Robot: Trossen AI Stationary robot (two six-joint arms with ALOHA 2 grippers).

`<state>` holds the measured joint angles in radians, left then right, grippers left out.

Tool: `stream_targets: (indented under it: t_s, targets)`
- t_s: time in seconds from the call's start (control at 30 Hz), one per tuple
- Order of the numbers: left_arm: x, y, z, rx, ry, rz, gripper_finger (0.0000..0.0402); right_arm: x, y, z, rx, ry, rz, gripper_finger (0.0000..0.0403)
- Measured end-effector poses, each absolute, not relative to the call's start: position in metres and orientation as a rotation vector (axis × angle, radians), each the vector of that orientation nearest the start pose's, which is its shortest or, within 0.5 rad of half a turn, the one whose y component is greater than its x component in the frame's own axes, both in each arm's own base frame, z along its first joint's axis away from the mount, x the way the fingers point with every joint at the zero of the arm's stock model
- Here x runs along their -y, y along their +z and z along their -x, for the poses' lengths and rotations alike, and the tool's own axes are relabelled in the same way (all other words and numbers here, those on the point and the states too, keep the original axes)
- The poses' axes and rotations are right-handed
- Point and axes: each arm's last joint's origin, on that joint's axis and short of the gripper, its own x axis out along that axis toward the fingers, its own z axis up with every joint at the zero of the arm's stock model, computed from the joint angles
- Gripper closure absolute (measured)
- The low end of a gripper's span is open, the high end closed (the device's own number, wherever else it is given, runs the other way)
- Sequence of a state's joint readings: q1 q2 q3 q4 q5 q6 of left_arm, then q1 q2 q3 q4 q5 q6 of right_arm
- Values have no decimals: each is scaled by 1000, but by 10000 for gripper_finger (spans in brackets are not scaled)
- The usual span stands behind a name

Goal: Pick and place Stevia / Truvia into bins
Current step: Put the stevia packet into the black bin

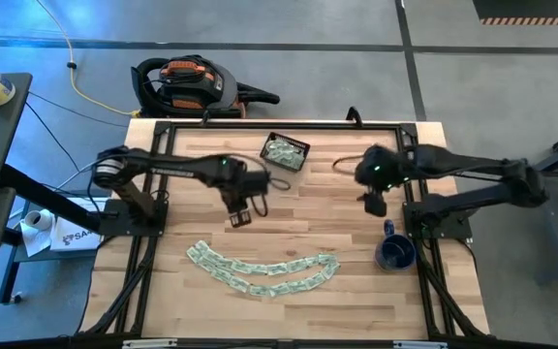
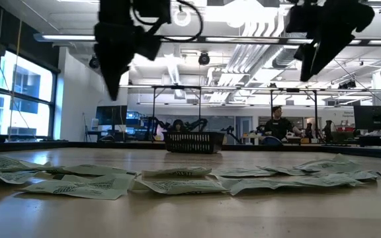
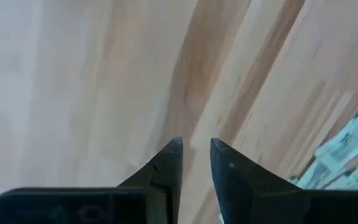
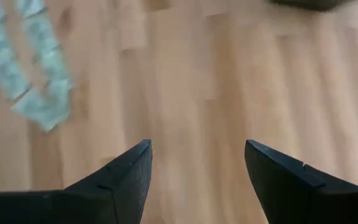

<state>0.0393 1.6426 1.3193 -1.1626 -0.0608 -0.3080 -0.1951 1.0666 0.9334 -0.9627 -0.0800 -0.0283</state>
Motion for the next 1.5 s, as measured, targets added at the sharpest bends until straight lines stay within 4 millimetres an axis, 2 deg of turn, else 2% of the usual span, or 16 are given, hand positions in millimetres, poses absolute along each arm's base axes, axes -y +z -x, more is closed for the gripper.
stream_targets:
  t_s: [0.1, 0.2, 0.4, 0.57, 0.73, 0.9, 1.03, 1.17, 1.33, 1.5]
  targets:
    - [3, 240, -285, -1486, 327, 244, 286, 20, 262, -201, -1159, 6, -201, 157]
    - [19, 230, -273, -1495, 331, 221, 287, -3, 247, -216, -1239, 53, -219, 157]
    - [45, 214, -252, -1490, 293, 170, 287, -54, 226, -248, -1164, 45, -195, 157]
    - [56, 204, -233, -1520, 275, 132, 287, -85, 197, -267, -1164, -15, -226, 157]
    - [57, 199, -218, -1525, 264, 107, 286, -109, 170, -278, -1170, -70, -249, 157]
    - [54, 202, -210, -1505, 257, 79, 286, -118, 154, -278, -1171, -180, -249, 157]
    - [52, 206, -208, -1478, 262, 32, 287, -122, 144, -281, -1181, -182, -244, 160]
    - [51, 207, -206, -1479, 272, 4, 286, -124, 132, -284, -1235, -166, -247, 182]
    - [51, 207, -206, -1483, 281, 9, 286, -125, 128, -286, -1244, -153, -267, 245]
    - [51, 207, -206, -1478, 311, 39, 286, -112, 142, -286, -1221, -171, -324, 341]
